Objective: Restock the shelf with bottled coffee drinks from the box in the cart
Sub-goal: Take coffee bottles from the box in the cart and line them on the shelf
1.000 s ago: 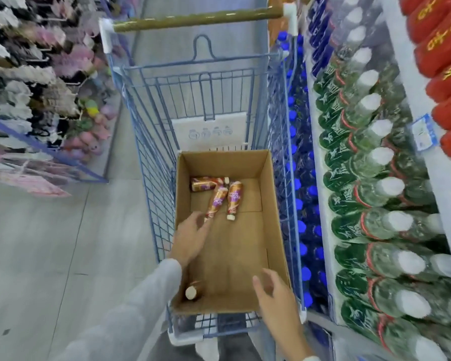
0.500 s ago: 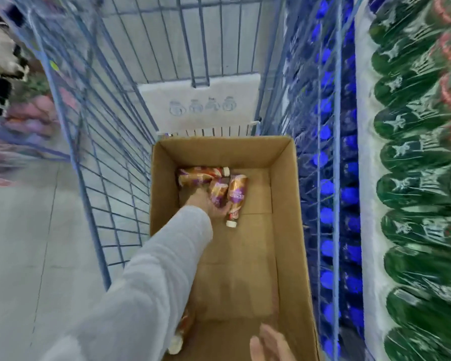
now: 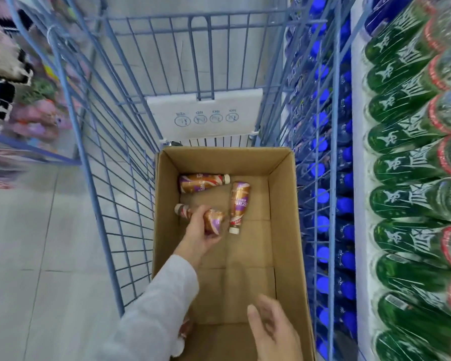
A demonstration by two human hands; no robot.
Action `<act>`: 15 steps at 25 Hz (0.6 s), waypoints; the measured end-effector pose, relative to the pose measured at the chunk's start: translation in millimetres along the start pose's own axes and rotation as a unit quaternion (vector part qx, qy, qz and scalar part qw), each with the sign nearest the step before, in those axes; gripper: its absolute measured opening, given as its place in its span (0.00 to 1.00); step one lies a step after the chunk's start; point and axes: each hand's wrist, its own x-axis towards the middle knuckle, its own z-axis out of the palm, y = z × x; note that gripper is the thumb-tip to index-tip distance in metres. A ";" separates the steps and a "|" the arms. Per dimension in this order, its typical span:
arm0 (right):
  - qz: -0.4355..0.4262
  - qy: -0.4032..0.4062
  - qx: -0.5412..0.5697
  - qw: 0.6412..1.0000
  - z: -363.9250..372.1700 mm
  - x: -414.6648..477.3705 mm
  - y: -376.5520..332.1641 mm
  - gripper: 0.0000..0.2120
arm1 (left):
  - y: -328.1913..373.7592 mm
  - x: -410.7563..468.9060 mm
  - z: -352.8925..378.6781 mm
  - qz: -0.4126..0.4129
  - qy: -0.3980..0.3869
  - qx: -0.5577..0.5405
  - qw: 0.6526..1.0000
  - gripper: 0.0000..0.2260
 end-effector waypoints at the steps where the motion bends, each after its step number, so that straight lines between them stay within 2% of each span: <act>1: -0.029 0.002 -0.009 1.000 -3.8 9.5 -10.4 0.13 | -7.5 -14.1 -16.1 0.011 -0.005 0.027 1.000 0.19; 4: -0.098 -0.010 -0.073 0.992 -0.1 58.5 -53.3 0.20 | -21.0 -59.1 -63.5 0.046 -0.028 0.101 0.993 0.26; 6: -0.136 -0.007 -0.116 0.984 13.9 110.6 -88.9 0.20 | -27.2 -87.5 -93.7 0.052 -0.036 0.129 0.990 0.33; 8: -0.198 -0.005 -0.194 0.961 27.2 165.4 -124.9 0.18 | -32.0 -110.6 -118.8 0.056 -0.027 0.159 0.985 0.37; 9: -0.233 -0.007 -0.263 0.936 33.3 192.3 -138.3 0.20 | -33.4 -116.8 -130.0 0.059 -0.015 0.172 0.983 0.39; 10: -0.266 -0.013 -0.352 0.897 38.6 214.8 -148.3 0.24 | -34.1 -121.3 -139.5 0.063 -0.001 0.181 0.982 0.40; 12: -0.333 -0.034 -0.527 0.781 47.9 253.0 -159.3 0.29 | -33.0 -126.3 -156.9 0.061 0.019 0.191 0.979 0.42; 13: -0.359 -0.050 -0.585 0.725 51.4 267.1 -162.5 0.30 | -32.4 -128.3 -163.5 0.054 0.021 0.203 0.977 0.44; 14: -0.371 -0.070 -0.622 0.686 54.8 279.9 -164.5 0.29 | -32.4 -129.6 -167.9 0.054 0.023 0.213 0.975 0.44; 15: -0.370 -0.085 -0.643 0.665 58.1 290.6 -164.8 0.29 | -33.5 -131.2 -169.3 0.062 0.028 0.222 0.973 0.44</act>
